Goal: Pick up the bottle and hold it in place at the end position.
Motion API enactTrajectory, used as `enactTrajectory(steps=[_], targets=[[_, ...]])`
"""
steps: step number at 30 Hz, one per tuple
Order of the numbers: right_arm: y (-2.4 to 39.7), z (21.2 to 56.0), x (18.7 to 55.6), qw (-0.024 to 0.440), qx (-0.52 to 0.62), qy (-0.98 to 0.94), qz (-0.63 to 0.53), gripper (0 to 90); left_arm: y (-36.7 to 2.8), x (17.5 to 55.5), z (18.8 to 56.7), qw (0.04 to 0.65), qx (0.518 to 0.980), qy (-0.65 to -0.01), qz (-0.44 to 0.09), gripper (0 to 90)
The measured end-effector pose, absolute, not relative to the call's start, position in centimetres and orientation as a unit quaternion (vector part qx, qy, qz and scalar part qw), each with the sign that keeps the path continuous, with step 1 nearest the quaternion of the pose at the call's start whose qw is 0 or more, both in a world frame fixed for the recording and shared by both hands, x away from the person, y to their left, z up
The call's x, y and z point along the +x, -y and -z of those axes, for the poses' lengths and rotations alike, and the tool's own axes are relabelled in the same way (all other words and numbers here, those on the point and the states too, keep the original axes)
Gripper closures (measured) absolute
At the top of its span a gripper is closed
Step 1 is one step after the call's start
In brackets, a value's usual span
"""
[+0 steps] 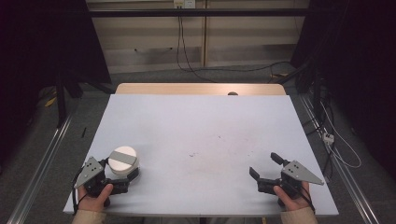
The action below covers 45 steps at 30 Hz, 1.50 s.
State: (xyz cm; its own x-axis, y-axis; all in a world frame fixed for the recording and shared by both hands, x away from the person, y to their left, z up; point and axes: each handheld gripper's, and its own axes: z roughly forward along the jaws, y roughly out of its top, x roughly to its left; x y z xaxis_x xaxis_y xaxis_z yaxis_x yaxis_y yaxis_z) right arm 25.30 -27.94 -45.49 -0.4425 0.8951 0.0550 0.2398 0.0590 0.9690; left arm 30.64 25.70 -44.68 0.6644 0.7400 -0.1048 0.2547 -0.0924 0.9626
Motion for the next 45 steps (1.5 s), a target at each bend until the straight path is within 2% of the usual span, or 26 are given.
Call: enactTrajectory(steps=[35, 45], targets=[[28.09, 45.44, 25.09, 0.309, 0.428, -0.661, -0.534, 3.7, -24.84, 31.38, 45.28, 0.536, 0.730, -0.364, -0.216, 3.3], [28.23, 45.40, 24.97, 0.311, 0.429, -0.660, -0.533, 4.0, -24.78, 31.38, 45.31, 0.528, 0.736, -0.361, -0.222, 9.2]])
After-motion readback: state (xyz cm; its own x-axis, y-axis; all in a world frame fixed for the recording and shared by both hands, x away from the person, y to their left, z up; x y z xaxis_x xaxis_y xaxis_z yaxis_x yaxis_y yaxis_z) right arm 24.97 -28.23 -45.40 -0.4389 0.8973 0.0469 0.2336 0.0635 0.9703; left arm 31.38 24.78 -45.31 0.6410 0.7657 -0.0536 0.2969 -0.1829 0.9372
